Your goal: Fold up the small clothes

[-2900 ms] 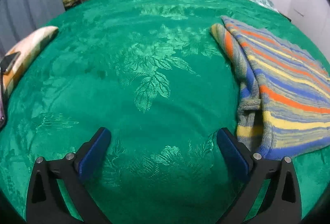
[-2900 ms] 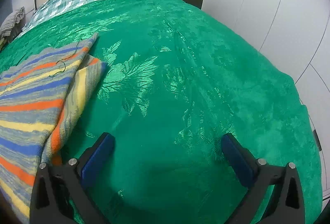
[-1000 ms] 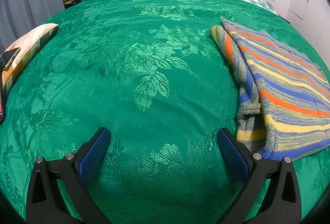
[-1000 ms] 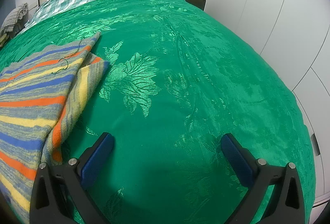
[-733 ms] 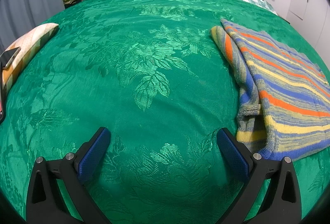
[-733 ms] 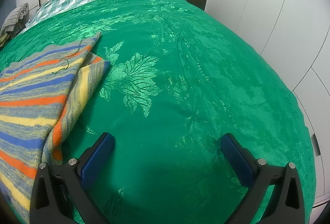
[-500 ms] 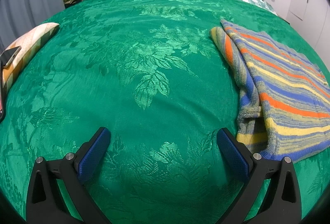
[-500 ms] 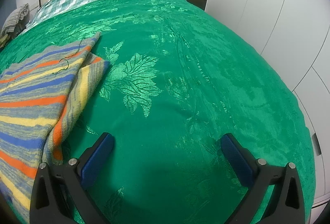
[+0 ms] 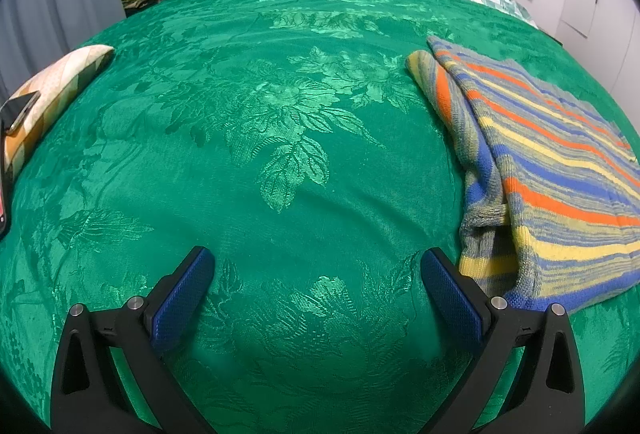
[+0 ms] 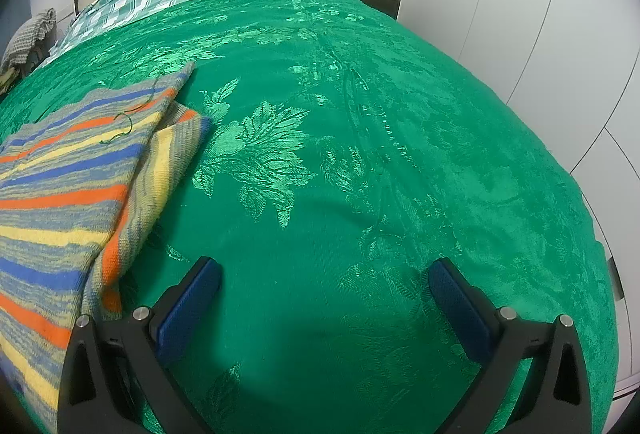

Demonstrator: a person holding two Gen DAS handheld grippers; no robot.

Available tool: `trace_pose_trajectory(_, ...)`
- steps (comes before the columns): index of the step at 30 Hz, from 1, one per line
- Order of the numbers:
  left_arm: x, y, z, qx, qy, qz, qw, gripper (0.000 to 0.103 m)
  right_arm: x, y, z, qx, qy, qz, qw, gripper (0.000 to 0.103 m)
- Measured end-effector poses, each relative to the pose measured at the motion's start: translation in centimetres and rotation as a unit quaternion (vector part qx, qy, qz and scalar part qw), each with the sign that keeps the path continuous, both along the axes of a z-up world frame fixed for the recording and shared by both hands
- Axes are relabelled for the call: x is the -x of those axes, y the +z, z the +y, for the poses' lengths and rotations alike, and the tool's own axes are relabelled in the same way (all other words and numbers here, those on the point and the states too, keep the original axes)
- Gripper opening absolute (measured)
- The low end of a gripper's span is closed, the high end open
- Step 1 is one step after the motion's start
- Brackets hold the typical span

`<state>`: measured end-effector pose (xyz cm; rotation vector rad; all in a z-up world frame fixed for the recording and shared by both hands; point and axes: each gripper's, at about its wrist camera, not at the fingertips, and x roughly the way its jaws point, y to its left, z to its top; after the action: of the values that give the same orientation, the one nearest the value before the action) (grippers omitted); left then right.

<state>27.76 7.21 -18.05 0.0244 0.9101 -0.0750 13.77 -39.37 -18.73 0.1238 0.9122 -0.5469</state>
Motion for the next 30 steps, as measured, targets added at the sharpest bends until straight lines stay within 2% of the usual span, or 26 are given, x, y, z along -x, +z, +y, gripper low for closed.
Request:
trace_pose_trajectory(25,0.01,-0.01,-0.12,-0.003,0.000,-0.001,1.0000,0.103,0.01,-0.01,0.05,0.000,-0.001,0.000,1.000,0.103)
trace_pose_trajectory(30,-0.10,0.12,-0.20,-0.001,0.013,0.018,0.9997,0.103,0.00,0.06,0.03,-0.001,-0.004,0.003,1.000,0.103)
